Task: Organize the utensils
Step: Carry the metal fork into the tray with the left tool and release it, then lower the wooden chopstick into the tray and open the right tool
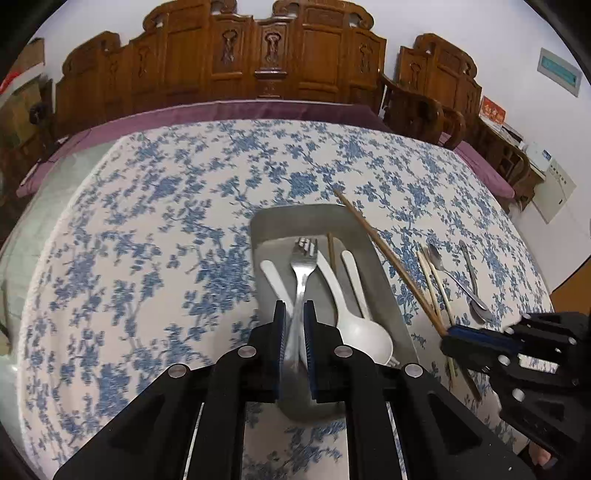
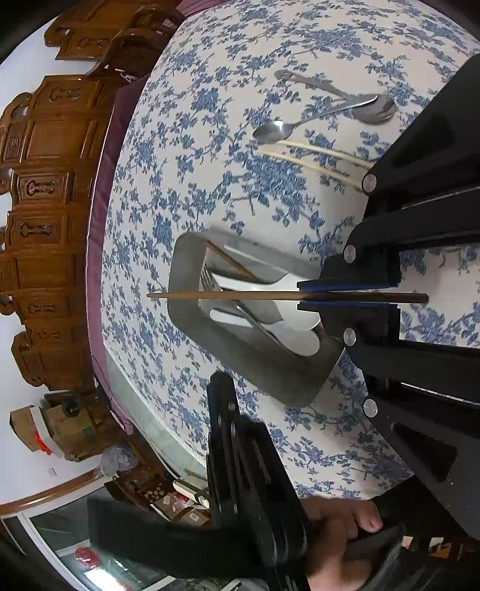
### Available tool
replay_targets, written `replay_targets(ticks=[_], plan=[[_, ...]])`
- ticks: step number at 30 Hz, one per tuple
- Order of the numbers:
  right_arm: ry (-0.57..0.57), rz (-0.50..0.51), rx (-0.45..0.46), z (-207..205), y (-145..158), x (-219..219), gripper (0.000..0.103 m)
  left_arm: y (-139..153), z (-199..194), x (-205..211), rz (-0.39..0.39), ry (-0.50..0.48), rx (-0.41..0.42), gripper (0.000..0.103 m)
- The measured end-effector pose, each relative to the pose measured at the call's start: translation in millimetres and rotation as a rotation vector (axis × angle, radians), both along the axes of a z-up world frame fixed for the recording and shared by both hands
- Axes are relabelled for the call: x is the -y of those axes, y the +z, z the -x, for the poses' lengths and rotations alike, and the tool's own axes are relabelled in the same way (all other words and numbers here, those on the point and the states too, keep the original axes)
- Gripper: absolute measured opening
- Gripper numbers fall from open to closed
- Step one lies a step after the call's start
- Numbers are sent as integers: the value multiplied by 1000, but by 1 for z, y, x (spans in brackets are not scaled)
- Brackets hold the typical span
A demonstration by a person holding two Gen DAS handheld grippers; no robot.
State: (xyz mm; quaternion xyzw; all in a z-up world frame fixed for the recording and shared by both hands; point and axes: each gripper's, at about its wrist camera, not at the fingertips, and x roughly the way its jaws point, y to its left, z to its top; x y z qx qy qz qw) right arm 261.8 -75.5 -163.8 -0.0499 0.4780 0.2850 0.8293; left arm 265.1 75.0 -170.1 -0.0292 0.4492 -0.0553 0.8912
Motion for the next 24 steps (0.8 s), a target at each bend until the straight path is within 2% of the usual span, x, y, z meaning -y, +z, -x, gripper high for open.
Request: replay_targets(ticks=[1,4,14,15,16,17,20,22,24], plan=[[3,0,-1,0,-1,-4,6,3,5,-4,-3,1,6,11],[9,-3,-10,-3,-3,-16,6,10,16,-14,-11,8,22,24],[0,26,-39,-15,-23,-43,6,31,56,-48,-38,37,68,30],[-3,24,-43,-16,-24,-45,6,32,59,-51,-40,40,69,33],[-4,24,-44,-17,-26,-46,6,32,60,-53,-41,43,70,42],[-5,24,-45,-18,-27,-47,6,34,63,-57,-42,48,75,45],[-8,29,-57,-23,-33,-51,6,36,68,-64,-49,59,81,48],[-15,34,-66,-25,-38,-53,6,37,71,-70,-46,66,83,58],[-20,36,-72,-28,-41,-54,6,38,75,-75,-45,74,87,60]])
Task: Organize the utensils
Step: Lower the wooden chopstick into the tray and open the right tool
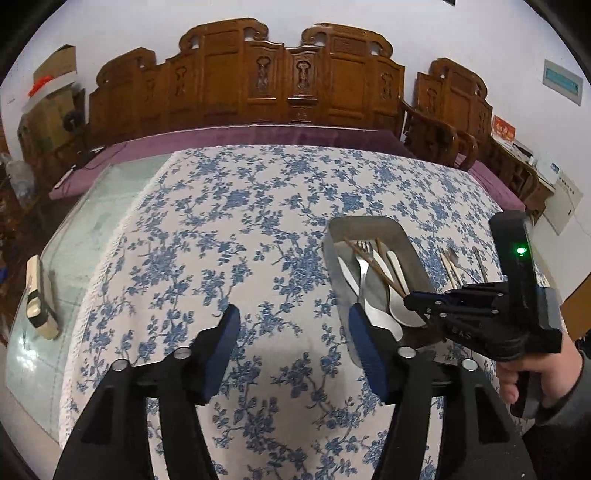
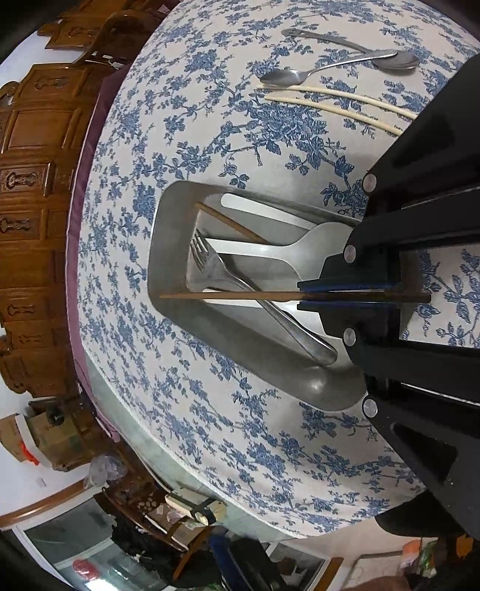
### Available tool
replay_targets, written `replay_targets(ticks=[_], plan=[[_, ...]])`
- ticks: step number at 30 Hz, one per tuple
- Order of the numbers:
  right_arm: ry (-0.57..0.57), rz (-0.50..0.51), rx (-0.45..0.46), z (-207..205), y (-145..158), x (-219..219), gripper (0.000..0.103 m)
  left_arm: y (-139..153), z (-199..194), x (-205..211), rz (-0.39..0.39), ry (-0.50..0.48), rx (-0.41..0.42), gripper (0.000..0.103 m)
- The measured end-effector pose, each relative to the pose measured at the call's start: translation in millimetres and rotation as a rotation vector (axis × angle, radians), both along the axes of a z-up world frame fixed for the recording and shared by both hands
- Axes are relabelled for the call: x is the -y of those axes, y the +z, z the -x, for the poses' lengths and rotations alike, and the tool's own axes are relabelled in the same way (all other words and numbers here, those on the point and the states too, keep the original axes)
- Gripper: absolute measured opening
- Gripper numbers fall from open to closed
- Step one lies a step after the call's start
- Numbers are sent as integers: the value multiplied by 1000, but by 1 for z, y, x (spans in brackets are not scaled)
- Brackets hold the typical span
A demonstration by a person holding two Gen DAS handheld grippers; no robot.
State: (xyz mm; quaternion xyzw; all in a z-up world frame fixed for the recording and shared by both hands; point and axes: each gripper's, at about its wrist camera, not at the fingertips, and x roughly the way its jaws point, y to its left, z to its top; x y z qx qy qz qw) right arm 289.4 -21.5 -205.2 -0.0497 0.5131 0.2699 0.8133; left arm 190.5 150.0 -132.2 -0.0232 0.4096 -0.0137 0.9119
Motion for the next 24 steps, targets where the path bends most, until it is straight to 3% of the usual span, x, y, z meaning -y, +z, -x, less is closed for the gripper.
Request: replay_targets(ticks=[2,4,13,20,24], plan=[[-4,6,-5,-2,-4,-2,6,0,2,-4,-3,8,-4,62],[-4,12,-8,-3,-7,-3,6,0,4,-8,0,14,-2,75],[-14,13,-15,-8,-11,-1,6,-6,7,-13,9,30,-13,91],[11,-42,9,-4,4,-2,8,-13,6,-7,-4,24,-37,93],[20,-77,46,7,21,13,18,-13,3,1,0,21,-40,93]])
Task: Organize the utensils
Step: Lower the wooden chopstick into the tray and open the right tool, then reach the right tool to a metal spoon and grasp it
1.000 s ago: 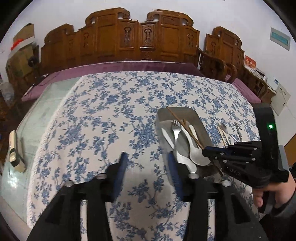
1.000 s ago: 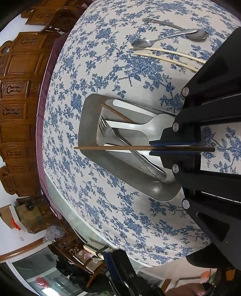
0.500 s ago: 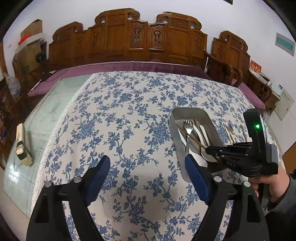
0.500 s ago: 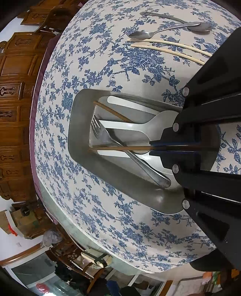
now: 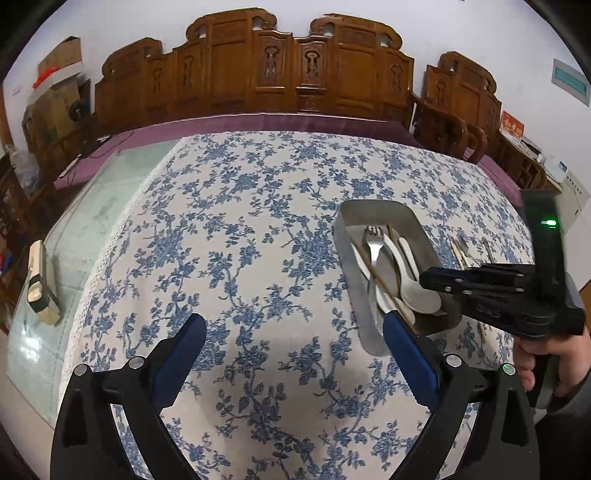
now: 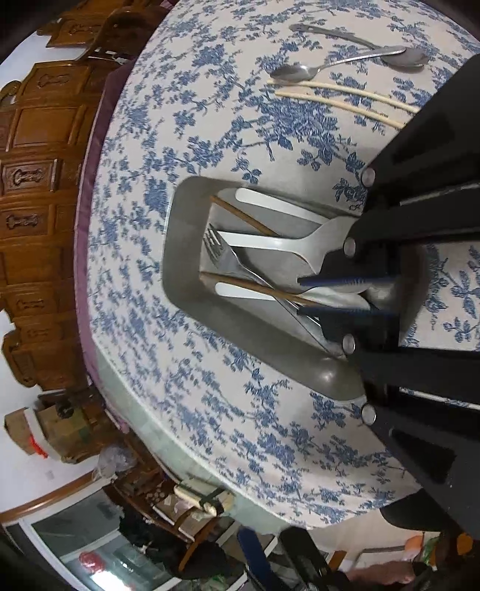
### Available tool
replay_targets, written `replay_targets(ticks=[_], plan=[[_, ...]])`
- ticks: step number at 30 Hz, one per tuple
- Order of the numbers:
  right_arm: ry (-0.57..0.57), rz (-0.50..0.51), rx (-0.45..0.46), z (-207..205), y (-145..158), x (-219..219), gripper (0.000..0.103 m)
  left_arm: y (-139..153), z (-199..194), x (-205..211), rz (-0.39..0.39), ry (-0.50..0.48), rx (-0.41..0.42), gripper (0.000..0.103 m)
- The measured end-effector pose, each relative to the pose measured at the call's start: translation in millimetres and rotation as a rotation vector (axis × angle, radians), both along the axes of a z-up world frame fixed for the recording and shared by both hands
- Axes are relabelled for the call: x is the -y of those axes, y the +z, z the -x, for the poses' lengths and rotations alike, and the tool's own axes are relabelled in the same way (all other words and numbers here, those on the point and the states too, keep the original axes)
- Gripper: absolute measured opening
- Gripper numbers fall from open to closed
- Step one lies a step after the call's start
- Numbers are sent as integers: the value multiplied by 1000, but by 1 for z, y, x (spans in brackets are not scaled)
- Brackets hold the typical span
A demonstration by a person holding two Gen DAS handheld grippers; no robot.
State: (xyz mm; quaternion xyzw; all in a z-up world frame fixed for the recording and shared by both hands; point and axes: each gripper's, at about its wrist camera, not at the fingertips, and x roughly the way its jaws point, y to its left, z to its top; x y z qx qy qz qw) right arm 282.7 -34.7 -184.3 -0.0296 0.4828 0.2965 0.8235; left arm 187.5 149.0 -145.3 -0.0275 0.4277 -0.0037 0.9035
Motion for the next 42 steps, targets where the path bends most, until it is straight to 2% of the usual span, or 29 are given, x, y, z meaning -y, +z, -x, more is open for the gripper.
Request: replay_targets(ticks=[7,15,20,34,37,42], plan=[[12,-7,74,21,26,54,33,3,-6,33,17,-40,13,93],[-70,67,88,20,25,151,34,1,-15,83,41,-105,13,93],[-75,113,74,10,10,184,34,-7,-22,113,49,-143,2,93],[-24,206,-6,-46,-43,185,34,-15,-45,171,41,-203,-19,93],[-10,229,-29,-49,-46,183,26,-17,-46,179,38,-217,-23,93],[21,315,-44,-49,-56,175,25,-24,-45,189,33,-239,-39,93]])
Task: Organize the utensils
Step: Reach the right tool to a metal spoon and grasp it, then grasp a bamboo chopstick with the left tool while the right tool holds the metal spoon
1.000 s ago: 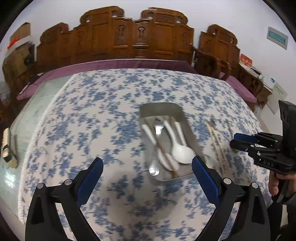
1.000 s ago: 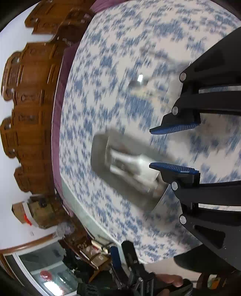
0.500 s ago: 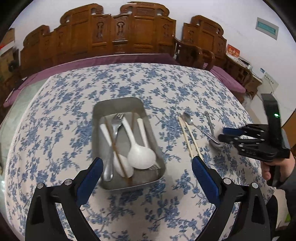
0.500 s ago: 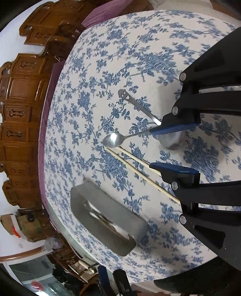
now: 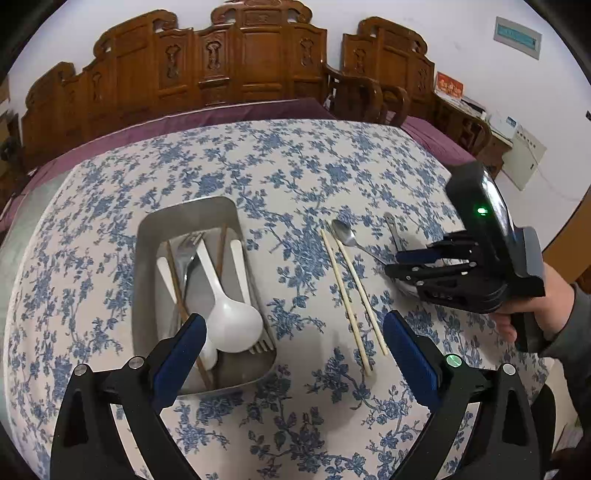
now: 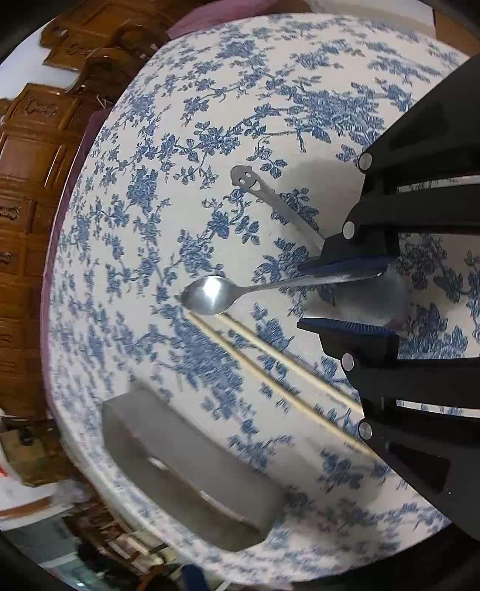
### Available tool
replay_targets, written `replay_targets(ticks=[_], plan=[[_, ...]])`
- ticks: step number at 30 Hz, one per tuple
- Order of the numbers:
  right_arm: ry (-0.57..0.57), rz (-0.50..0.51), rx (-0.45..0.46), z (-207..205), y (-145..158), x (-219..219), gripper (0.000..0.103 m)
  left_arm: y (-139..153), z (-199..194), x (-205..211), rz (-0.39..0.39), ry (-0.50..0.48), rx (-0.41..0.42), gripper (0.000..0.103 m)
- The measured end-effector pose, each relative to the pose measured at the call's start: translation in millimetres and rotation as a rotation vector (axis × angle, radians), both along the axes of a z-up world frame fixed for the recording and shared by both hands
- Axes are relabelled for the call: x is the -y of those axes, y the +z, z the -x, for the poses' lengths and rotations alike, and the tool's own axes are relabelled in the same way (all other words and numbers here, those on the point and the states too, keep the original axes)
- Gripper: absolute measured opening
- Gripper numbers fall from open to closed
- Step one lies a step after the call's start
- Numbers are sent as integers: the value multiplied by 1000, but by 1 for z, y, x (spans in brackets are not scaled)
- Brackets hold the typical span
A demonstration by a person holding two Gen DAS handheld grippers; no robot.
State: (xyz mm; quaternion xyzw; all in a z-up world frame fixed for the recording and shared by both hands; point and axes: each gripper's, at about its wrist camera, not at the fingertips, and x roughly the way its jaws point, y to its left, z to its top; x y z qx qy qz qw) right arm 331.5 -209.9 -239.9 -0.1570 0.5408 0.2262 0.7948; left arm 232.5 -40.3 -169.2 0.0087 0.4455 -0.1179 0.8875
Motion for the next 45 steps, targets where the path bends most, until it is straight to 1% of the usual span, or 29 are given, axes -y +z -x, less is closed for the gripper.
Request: replay_targets(ticks=[2,7,9,10,13,17,18,19,20,24,29,30,31,32,37,38,40,42,45], plan=[[-8,24,-20,-1,-6,0,22,-3,1,3,-1,-5,-9,93],[-26,19,-38,-2,-8,2,22,-7,5,10,2,-20,-21,93],[-24,22,-44,-3,-8,0,17,-11,6,14,-2,-27,-28,93],[-18,21,-51,-3,-8,-2,10,-12,7,16,-2,-30,-31,93],[-13,57,-51,-3,-8,-8,9,-14,8,20,-3,-37,-36,93],[-33,53,-42,-4,-7,-6,9,-15,10,26,-12,-47,-37,93],[-46,44,-31,-3,-5,-4,9,-16,10,28,-16,-49,-38,93],[-60,-5,-33,-2,0,1,9,-17,10,28,-18,-49,-39,93],[-64,-28,-36,-2,3,2,9,-19,9,29,-19,-49,-43,93],[-66,-60,-17,4,16,6,9,-28,4,34,-23,-49,-59,93],[-62,-65,16,15,31,15,9,-39,-5,44,-19,-58,-69,93],[-63,-65,18,16,33,16,9,-42,-7,47,-23,-59,-71,89],[-63,-64,20,19,35,19,9,-46,-9,50,-26,-66,-77,82],[-64,-63,22,20,35,21,9,-49,-11,53,-33,-67,-83,80],[-67,-67,28,27,38,30,9,-66,-21,65,-58,-76,-110,55],[-68,-69,28,29,39,32,9,-70,-23,67,-67,-77,-116,52],[-68,-73,29,31,39,34,9,-77,-28,71,-79,-74,-130,39],[-68,-75,31,32,40,35,9,-84,-33,72,-81,-68,-148,34],[-67,-78,34,35,42,36,9,-91,-40,73,-87,-55,-160,33]])
